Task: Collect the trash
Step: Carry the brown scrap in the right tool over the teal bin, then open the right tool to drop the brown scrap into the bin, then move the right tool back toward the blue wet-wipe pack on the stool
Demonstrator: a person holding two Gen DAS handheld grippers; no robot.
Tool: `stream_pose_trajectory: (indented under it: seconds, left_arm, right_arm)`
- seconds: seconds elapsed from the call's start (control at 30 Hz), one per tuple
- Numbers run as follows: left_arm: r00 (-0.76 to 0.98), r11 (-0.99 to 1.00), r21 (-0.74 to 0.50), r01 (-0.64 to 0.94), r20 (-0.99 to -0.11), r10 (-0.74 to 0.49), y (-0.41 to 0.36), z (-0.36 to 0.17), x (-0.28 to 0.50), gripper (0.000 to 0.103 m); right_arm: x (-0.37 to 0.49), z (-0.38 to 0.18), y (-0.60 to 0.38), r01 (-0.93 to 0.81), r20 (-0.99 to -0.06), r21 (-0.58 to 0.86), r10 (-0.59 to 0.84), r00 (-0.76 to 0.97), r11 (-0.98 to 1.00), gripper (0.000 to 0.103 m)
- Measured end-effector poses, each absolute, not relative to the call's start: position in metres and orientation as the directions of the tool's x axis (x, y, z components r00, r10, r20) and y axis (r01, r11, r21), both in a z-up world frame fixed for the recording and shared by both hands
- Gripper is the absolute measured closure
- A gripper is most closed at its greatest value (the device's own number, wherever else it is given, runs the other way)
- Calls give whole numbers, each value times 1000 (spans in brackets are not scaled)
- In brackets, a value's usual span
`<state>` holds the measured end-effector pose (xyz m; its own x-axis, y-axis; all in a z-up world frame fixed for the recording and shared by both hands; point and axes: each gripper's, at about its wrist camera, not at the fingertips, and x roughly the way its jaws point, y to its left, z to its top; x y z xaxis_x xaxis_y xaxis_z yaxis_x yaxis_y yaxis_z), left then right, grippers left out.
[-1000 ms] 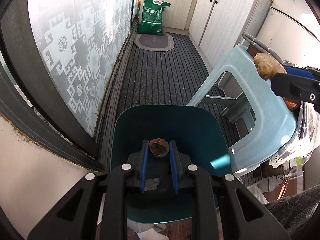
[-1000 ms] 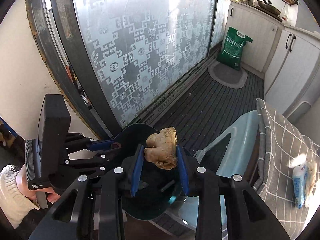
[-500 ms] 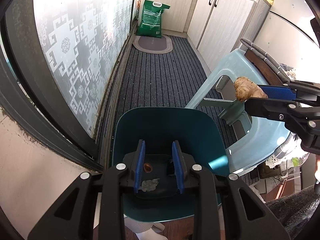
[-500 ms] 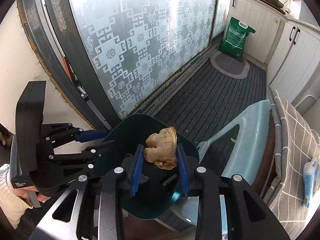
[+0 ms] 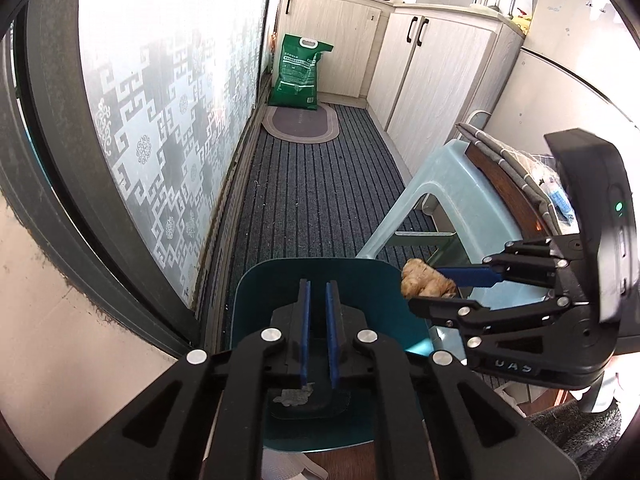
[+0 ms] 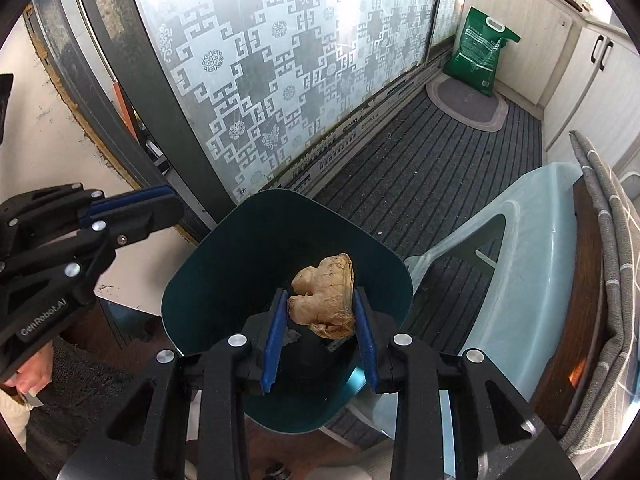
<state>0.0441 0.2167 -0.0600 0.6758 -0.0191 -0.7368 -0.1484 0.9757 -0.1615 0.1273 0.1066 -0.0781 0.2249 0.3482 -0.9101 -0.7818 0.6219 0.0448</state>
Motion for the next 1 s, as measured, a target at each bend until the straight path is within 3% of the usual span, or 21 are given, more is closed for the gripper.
stream_pose_trajectory:
  seconds: [0.47,0.53,0.8,0.87,1.0]
  left_arm:
    - [772,977,-181,-116,-635,-26,200,0,34,97]
    - [781,975,-189,-114,-624,-29,199,6,33,97]
    - [813,974,-204,-102,-582,-37,190,28,32,97]
    - [817,975,-200,-94,-575,-39,185,33,32,97]
    - [825,979,-182,-86,-564,-33,176,40,33,95]
  right_arm:
    - [113,-134,111,-819,-962,-5,220,160,573,69]
    - [111,-135,107,-820,-962,-5,222,161,572,60]
    - [106,-115,98,-833,-943,-12,271,194,553,59]
    - [104,-106,95,-836,-933,-9,296,204,548,60]
    - [101,-83,87,-841,-909,-7,347,231,542,74]
